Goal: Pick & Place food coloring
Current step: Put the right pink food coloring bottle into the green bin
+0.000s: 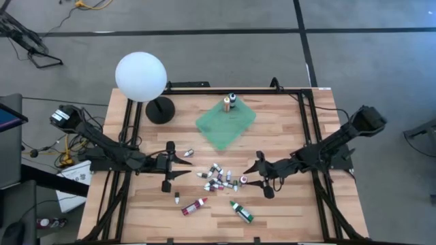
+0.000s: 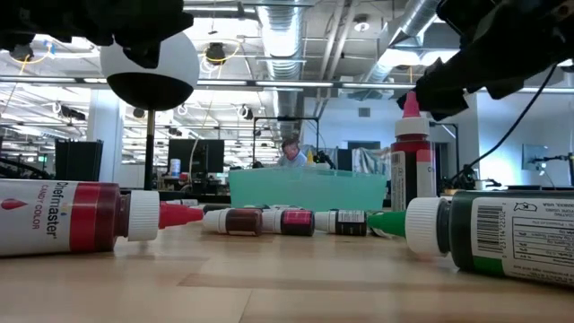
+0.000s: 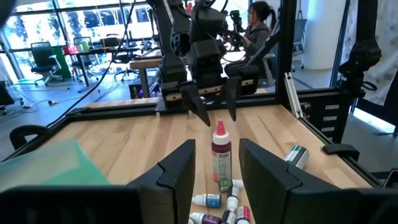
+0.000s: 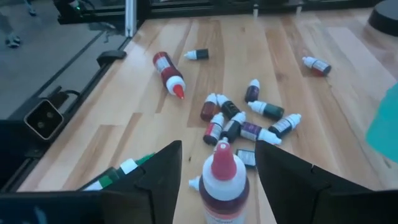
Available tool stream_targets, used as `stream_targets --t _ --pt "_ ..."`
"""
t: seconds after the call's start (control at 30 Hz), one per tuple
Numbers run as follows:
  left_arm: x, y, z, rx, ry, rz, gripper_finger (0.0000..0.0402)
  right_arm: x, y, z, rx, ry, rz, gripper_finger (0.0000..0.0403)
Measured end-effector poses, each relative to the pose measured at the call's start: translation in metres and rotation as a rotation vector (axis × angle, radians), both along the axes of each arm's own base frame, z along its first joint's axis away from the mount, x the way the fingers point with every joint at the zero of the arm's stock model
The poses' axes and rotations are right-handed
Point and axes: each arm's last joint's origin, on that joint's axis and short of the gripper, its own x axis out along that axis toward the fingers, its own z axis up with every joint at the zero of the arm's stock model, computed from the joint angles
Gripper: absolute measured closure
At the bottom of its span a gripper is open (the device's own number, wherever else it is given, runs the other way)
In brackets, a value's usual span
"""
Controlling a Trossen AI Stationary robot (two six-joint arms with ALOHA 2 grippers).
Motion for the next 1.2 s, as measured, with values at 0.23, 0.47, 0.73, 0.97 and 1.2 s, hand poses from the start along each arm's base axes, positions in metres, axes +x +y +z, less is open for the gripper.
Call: stream_targets --t 0.23,0.47,0.73,0.97,1.2 --pt "0.0 0.0 -0.001 0.003 0.009 0.001 0.0283 0.002 -0.003 -0.001 0.001 0.002 -0.008 0.0223" --pt "0.0 0.001 -0.002 0.001 0.019 0.024 0.0283 0.002 -0.003 -0.003 0.004 0.016 -0.008 0.0256" --pt "0.0 0.001 -0.002 0.0 0.018 0.024 0.0283 0.001 -0.003 -0.004 0.013 0.031 -0.015 0.0276" --pt "0.0 0.001 -0.002 0.0 0.019 0.024 0.0283 0.002 -0.003 -0.005 0.013 0.033 -0.016 0.0274" --pt "0.0 0.001 -0.002 -0.002 0.023 0.024 0.0283 0.011 -0.003 -0.018 0.019 0.041 -0.034 0.0274"
